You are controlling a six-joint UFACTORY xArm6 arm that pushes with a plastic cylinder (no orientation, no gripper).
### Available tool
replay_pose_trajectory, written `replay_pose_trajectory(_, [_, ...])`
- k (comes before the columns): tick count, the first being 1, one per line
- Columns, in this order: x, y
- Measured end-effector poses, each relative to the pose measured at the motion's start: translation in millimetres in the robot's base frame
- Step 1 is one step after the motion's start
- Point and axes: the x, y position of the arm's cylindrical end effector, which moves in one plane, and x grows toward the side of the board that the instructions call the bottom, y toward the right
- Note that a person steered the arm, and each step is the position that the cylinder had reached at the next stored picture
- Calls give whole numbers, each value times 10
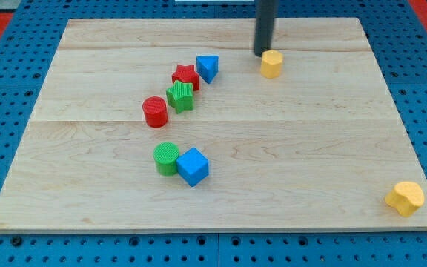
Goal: Move yellow hexagon towards yellow heart
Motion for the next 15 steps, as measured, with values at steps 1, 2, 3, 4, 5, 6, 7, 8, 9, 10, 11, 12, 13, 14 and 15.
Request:
replay_pose_trajectory(1, [120,398])
replay_pose_trajectory(2, [117,405])
replay_pose_trajectory(3, [-170,310])
replay_pose_trajectory(4, [-222,-26])
replay_pose_trajectory(5, [4,-105])
replay_pose_trajectory(6, [203,-105])
replay_pose_trajectory(7, [445,-105])
replay_pose_trajectory(8, [696,-70])
replay_pose_trajectory(9, [707,147])
replay_pose_trajectory(10, [606,85])
replay_pose_trajectory(11, [637,123])
replay_pose_trajectory(12, [845,370])
replay_pose_trajectory(13, [848,677])
replay_pose_trajectory(14, [741,697])
replay_pose_trajectory(15, [842,762])
